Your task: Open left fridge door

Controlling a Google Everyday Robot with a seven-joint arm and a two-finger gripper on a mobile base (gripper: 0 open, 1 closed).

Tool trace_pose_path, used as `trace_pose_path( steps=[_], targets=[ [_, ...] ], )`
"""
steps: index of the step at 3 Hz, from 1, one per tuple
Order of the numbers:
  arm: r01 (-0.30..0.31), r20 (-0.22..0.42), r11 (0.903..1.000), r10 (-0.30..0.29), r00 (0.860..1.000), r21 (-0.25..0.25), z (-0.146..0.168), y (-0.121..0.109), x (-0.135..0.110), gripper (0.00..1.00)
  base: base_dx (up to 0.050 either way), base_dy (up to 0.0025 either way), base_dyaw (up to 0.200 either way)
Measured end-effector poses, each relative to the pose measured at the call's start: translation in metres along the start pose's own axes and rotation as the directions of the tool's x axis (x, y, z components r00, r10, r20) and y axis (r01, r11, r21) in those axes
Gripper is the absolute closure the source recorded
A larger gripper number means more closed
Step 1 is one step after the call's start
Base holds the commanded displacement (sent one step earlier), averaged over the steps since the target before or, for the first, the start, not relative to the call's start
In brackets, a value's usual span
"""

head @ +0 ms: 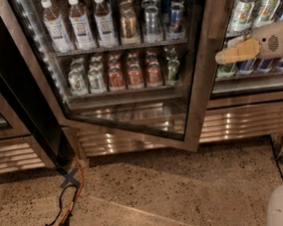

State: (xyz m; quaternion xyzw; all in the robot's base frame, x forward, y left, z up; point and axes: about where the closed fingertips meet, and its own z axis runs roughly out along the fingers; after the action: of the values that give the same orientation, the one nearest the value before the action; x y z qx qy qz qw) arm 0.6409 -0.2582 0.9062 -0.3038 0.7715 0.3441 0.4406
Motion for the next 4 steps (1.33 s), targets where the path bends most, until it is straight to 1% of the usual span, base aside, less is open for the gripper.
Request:
trace_pose_path(
  steps=[1, 2, 3, 4],
  targets=[
    [-0.003, 0.007, 1.0000, 0.003, 1.000, -0.003, 0.001, -0.001, 0.000, 0.00, 0.000, 0.00000, 0.000],
    [-0.038, 0.096, 0.9987, 0.035, 0.995, 0.033, -0.007, -0.005, 0.003, 0.00, 0.000, 0.00000, 0.000],
    [-0.181, 0.298, 0.9813, 0.153, 0.942, 0.067, -0.048, -0.021, 0.040, 0.00, 0.000, 0.00000, 0.000],
    [-0.169, 0.362, 0.9830, 0.132, 0.923, 0.073, -0.049, -0.015, 0.040, 0.00, 0.000, 0.00000, 0.000]
  ],
)
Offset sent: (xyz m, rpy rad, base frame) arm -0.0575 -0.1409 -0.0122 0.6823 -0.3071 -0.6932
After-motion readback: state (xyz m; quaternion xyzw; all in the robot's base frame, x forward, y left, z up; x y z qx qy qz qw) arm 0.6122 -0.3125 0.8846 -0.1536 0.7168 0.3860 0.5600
